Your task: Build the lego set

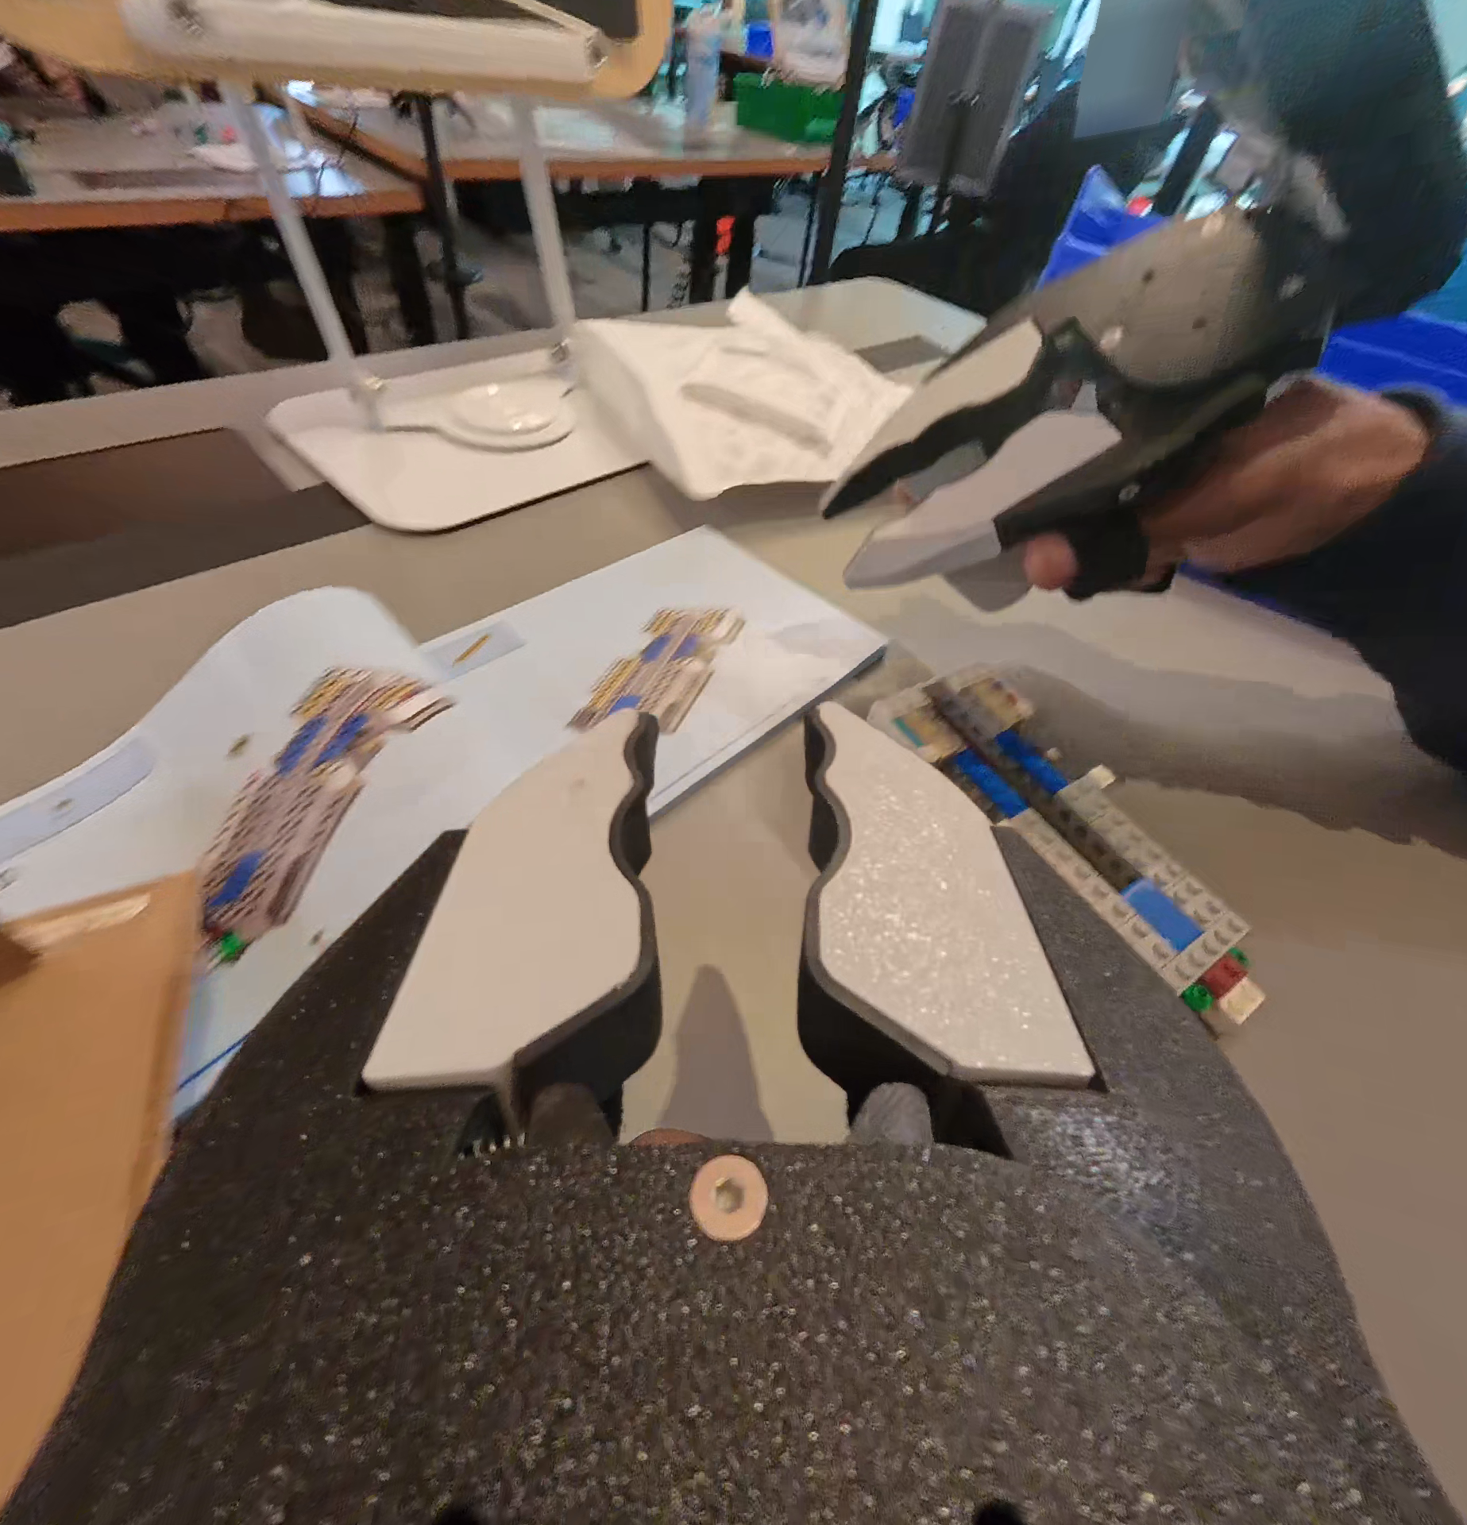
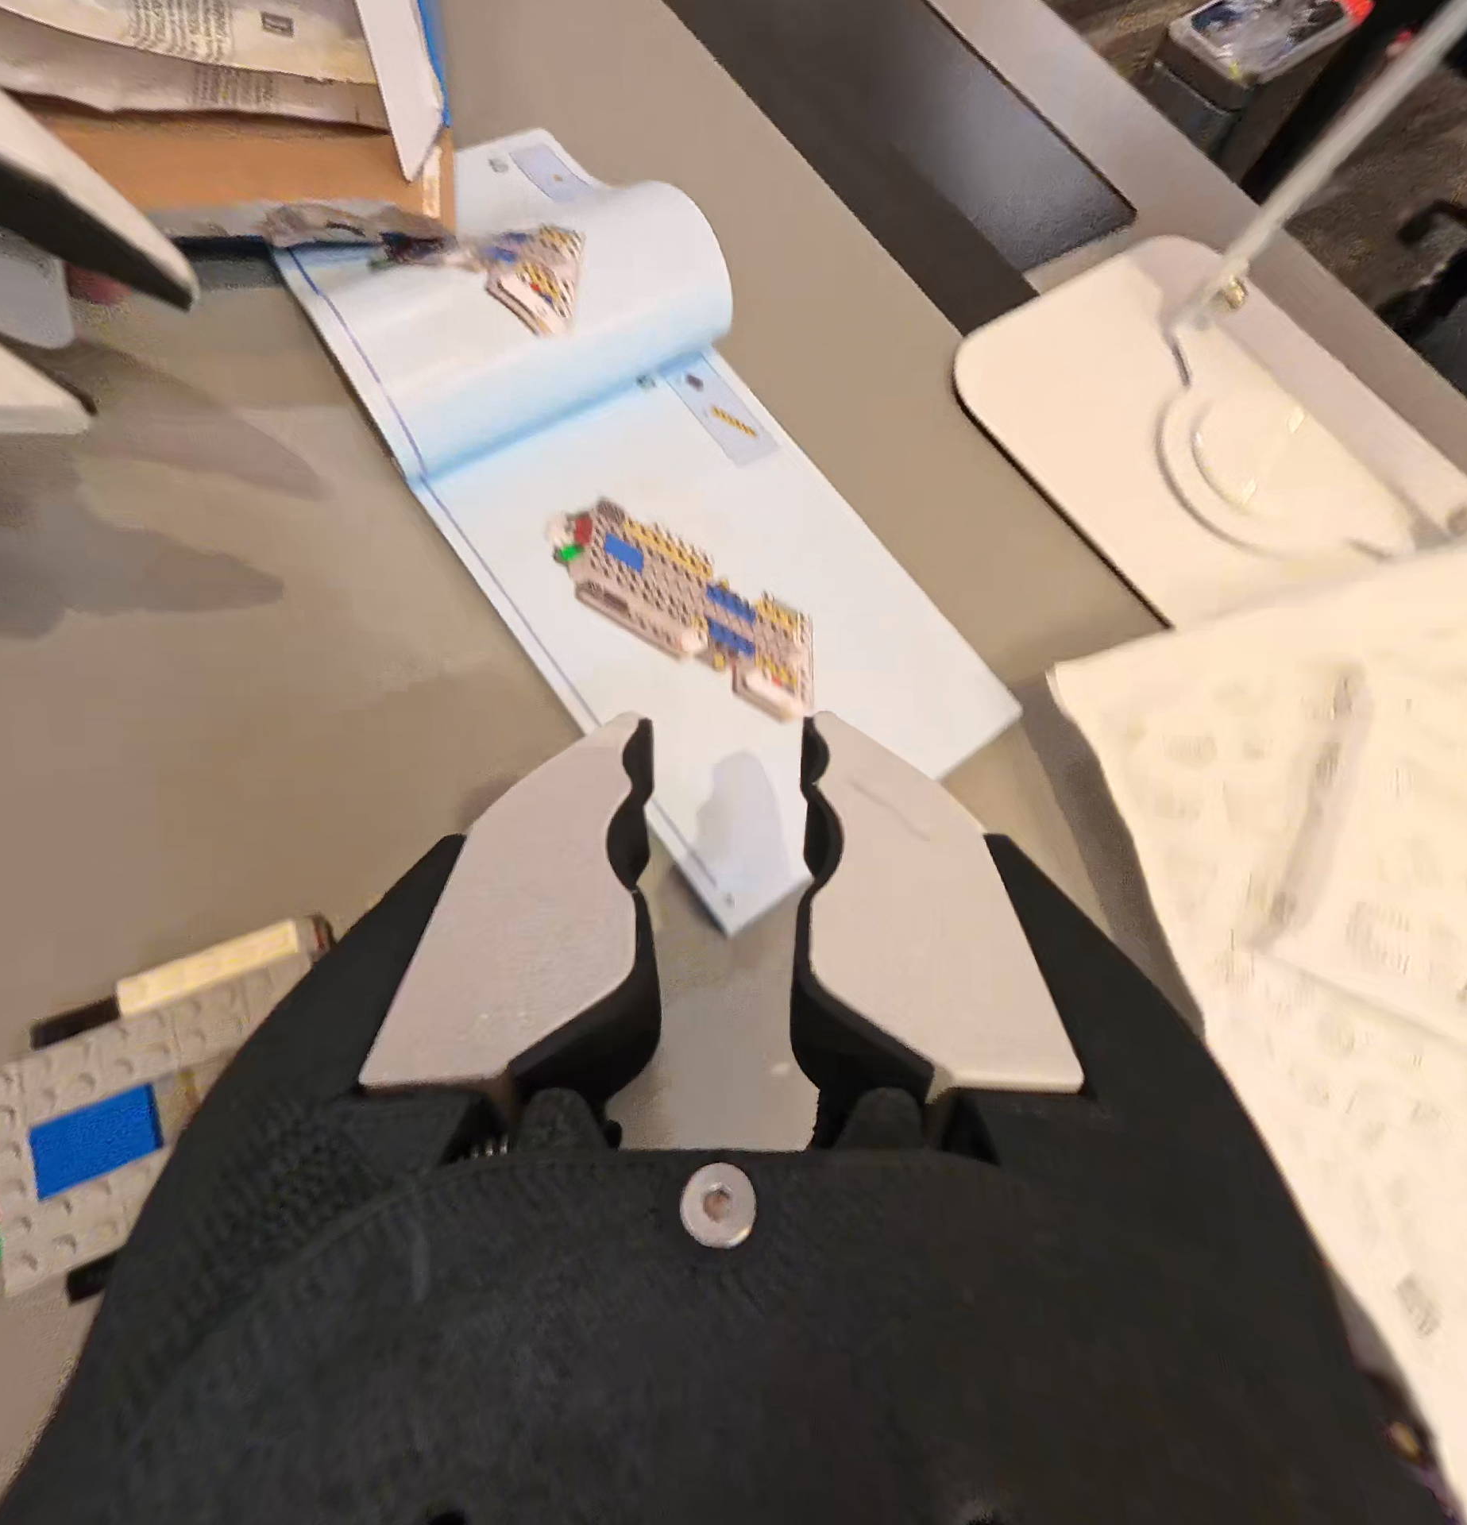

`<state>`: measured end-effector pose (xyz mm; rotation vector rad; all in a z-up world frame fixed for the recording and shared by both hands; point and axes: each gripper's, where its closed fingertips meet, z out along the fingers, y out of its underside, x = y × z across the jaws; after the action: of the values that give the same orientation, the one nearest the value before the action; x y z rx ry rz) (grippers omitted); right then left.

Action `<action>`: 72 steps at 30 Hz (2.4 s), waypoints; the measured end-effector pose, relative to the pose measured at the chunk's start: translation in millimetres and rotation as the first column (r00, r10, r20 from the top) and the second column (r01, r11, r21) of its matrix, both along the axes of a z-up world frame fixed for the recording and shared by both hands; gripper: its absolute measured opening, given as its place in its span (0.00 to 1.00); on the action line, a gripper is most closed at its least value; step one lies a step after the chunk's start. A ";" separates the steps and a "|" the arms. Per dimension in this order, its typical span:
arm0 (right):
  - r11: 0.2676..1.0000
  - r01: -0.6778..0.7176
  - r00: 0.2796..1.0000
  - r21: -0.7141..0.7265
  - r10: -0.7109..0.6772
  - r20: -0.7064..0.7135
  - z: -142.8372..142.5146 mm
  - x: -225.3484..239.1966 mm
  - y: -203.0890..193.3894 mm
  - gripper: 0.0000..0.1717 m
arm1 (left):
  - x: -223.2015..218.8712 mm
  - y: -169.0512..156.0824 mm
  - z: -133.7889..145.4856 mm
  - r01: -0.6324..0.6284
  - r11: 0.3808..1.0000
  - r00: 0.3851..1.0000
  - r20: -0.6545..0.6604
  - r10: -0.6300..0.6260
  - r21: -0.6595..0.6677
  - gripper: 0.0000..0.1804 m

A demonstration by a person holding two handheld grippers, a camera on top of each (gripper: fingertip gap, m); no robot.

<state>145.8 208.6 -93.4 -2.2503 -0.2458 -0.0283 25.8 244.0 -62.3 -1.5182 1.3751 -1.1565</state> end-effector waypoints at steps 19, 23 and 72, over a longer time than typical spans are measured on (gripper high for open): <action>0.999 0.047 0.997 0.011 -0.046 -0.058 -39.4 17.7 -79.3 0.20 | 63.9 -21.6 -2.6 0.053 0.998 0.994 0.095 -0.051 -0.016 0.18; 0.999 0.046 0.998 -0.004 -0.046 -0.044 -42.0 17.3 -79.2 0.20 | 51.8 -27.6 1.6 0.160 0.987 0.980 0.127 -0.155 -0.030 0.18; 0.995 0.053 0.998 -0.088 -0.056 -0.023 -55.6 18.5 -79.7 0.21 | 20.7 -84.5 -18.1 0.565 0.820 0.824 -0.012 -0.566 0.087 0.17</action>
<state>164.3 128.9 -149.1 -2.3428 -0.1751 -0.0184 46.5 159.5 -80.4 -1.0509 1.9165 -1.4286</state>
